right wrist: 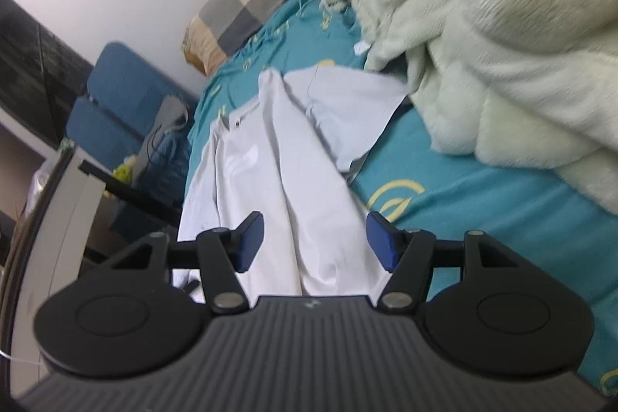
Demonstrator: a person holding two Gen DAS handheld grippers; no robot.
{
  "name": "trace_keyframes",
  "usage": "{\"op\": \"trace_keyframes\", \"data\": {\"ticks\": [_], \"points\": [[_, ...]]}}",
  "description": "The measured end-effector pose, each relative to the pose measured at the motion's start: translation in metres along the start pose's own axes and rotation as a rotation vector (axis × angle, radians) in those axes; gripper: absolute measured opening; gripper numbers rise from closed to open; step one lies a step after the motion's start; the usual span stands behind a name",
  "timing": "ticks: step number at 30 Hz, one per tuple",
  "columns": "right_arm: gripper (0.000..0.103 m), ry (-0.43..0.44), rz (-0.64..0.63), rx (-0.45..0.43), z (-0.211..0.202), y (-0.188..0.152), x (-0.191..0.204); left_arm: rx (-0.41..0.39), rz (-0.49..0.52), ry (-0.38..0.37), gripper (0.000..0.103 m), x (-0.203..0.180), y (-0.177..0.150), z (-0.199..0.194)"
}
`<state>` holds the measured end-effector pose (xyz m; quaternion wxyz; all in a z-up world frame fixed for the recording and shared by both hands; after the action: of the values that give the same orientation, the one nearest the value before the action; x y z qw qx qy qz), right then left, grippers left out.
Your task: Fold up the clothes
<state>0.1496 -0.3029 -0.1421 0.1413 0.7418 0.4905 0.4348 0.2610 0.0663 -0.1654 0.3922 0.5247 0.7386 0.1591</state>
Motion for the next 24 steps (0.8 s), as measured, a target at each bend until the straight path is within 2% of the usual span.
{"op": "trace_keyframes", "data": {"ticks": [3,5,7,9,11,14,15,16,17,19,20,24], "points": [[0.062,0.009,-0.006,0.025,0.009,-0.003,0.004,0.025,-0.242,-0.098,0.088,0.016,0.018,0.01],[0.062,0.015,-0.01,0.04,0.015,-0.004,0.006,0.058,-0.374,-0.137,0.089,0.03,0.025,0.024],[0.062,0.013,-0.021,0.049,0.021,-0.004,0.009,0.095,-0.482,-0.142,0.089,0.045,0.028,0.042],[0.062,0.007,-0.037,0.059,0.026,-0.006,0.01,0.096,-0.584,-0.14,0.088,0.062,0.03,0.056],[0.062,0.002,-0.049,0.072,0.031,-0.008,0.012,0.066,-0.66,-0.166,0.088,0.071,0.034,0.061],[0.062,-0.008,-0.059,0.093,0.039,-0.011,0.013,0.051,-0.708,-0.165,0.087,0.076,0.041,0.064],[0.062,-0.01,-0.062,0.1,0.042,-0.012,0.013,0.047,-0.707,-0.159,0.082,0.076,0.043,0.067],[0.062,-0.012,-0.064,0.105,0.044,-0.013,0.013,0.041,-0.697,-0.144,0.068,0.076,0.046,0.07],[0.062,-0.014,-0.068,0.11,0.046,-0.014,0.013,0.042,-0.682,-0.121,0.059,0.077,0.047,0.073],[0.062,-0.022,-0.077,0.117,0.049,-0.015,0.014,0.043,-0.651,-0.09,0.028,0.078,0.052,0.08],[0.062,-0.027,-0.082,0.119,0.05,-0.015,0.013,0.043,-0.634,-0.084,0.022,0.079,0.055,0.083],[0.062,-0.042,-0.083,0.124,0.051,-0.017,0.011,0.012,-0.583,-0.083,0.014,0.075,0.083,0.082]]}}
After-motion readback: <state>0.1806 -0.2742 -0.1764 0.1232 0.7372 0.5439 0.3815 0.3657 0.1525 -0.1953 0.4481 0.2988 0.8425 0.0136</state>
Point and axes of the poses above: each gripper's, at about its wrist camera, not at the fingertips, and z roughly the way its jaws point, x to its left, y to its top, the point moved 7 cm from there along z, roughly the way its jaws point, and after that the axes turned 15 degrees about -z, right-handed, at the moved point
